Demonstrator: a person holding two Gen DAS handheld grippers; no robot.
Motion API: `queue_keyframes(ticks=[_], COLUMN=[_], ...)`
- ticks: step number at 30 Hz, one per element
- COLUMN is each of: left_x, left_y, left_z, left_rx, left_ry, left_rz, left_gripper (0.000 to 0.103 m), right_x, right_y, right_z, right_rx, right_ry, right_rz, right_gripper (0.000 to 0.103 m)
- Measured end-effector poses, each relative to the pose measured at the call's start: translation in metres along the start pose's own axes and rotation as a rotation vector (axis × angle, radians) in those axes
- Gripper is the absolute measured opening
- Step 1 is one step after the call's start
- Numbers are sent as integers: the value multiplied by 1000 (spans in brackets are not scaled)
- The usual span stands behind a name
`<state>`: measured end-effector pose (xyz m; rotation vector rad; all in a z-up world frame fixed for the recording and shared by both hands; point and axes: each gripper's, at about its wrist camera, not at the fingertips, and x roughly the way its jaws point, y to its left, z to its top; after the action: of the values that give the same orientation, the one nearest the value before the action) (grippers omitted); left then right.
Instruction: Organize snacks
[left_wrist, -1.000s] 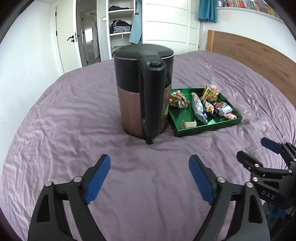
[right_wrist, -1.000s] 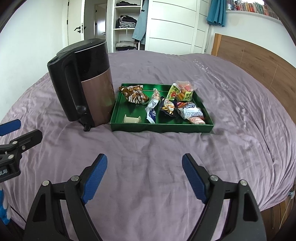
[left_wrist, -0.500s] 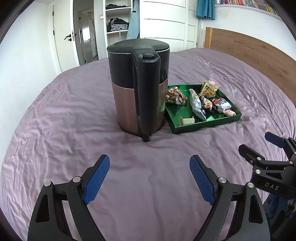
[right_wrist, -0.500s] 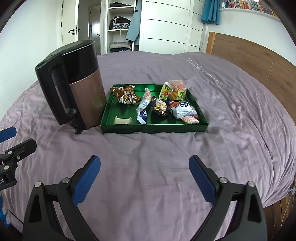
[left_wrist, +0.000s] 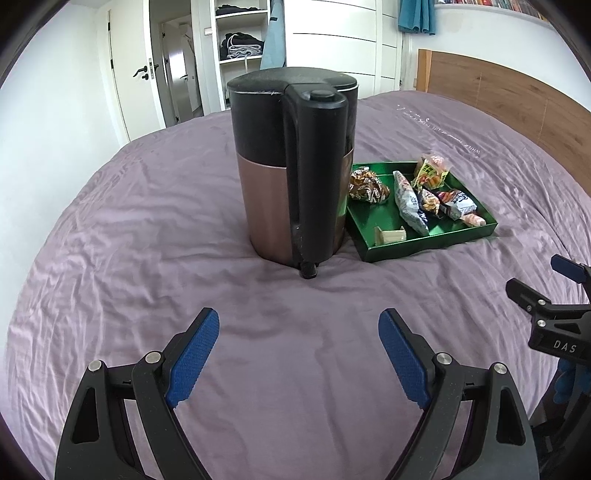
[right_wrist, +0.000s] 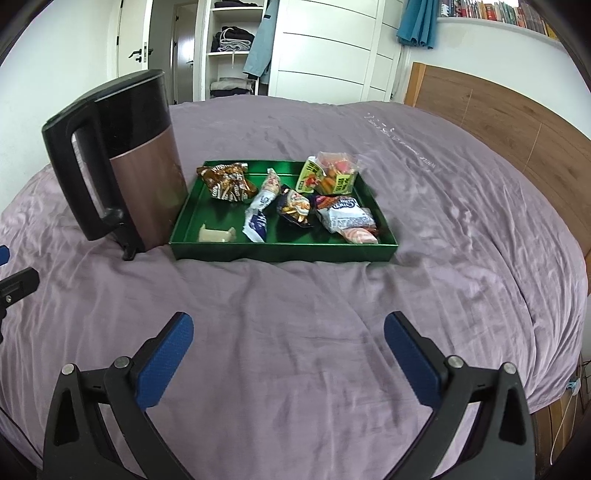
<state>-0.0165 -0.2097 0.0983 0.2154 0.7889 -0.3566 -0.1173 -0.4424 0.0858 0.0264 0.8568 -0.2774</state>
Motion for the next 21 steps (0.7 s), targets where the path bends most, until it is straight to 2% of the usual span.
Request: queue_keyframes(ticks=[21], left_x=[7], left_y=[-4], left_z=[-2], left_rx=[20], left_ry=[22], left_rz=[-2], left_gripper=[85], right_x=[7], right_y=[-13], right_z=[-6], right_rx=[18], right_ry=[16], right_rz=[-6], right_gripper=[103])
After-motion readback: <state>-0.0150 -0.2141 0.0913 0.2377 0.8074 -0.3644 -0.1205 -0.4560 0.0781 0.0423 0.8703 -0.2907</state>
